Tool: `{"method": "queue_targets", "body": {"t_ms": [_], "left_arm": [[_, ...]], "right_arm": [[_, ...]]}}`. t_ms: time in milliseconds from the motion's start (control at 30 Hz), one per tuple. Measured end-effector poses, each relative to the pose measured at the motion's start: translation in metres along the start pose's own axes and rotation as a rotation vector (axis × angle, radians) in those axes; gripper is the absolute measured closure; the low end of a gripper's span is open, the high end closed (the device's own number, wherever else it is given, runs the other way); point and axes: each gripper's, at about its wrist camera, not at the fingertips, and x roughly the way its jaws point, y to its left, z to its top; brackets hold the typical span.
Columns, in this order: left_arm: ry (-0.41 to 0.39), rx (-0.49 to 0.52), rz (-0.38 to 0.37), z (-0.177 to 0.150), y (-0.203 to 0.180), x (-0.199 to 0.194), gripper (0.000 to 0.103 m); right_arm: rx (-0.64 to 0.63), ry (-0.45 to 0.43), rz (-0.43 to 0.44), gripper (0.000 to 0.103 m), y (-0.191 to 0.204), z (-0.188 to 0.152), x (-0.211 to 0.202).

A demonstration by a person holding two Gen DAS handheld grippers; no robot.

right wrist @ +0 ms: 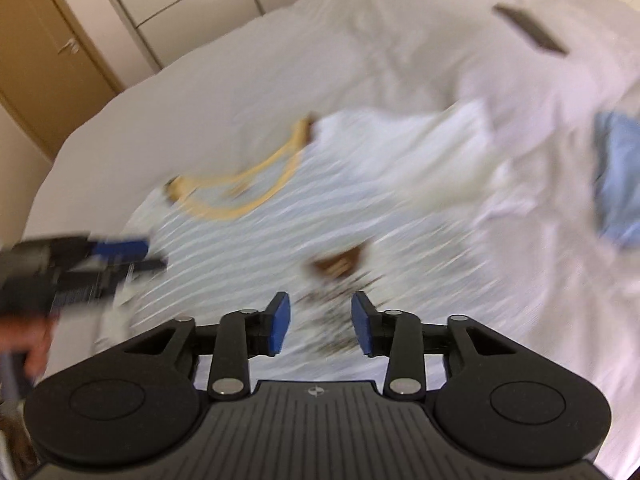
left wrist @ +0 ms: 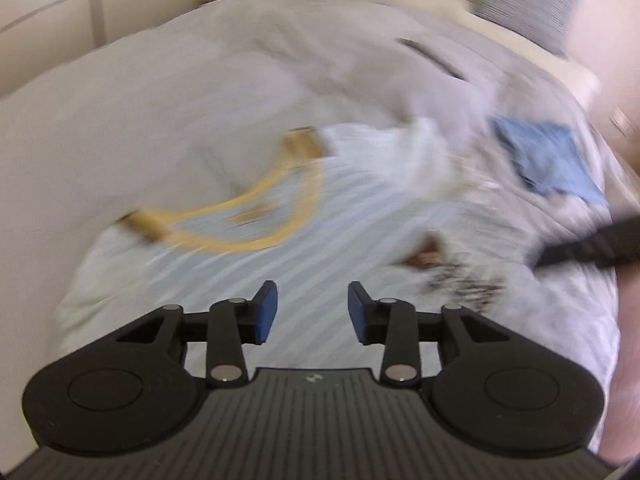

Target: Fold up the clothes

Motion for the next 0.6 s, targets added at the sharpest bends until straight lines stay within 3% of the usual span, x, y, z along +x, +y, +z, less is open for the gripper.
{"method": "queue_targets", "body": {"t_ms": [67,233,367,500,600], "left_arm": [[-0.005,0.086,0.005,0.014,-0.051,0.014,0.057],[-0.036,0.312,0.093,0.047,-0.181,0.078,0.057],[-0.027,0.495,0.182,0.073,-0.264,0.156,0.057],[0.084,0.749,0.275,0.08,-0.308,0.227,0.059],[0.142,0.826,0.295,0.079,-0.317,0.257,0.071]], "right_arm": [[-0.046,-0.028,-0.011,0.052,-0.041,0.019,0.001],[-0.138,0.001,0.032,0.052,-0.155,0.071,0.035],[-0.244,-0.005,0.081,0.053,-0.214,0.116,0.04],[-0.222,0.01,0.127,0.053,-0.261,0.156,0.048],[-0.249,0.027,0.175,0.053,-0.271,0.179,0.062]]}}
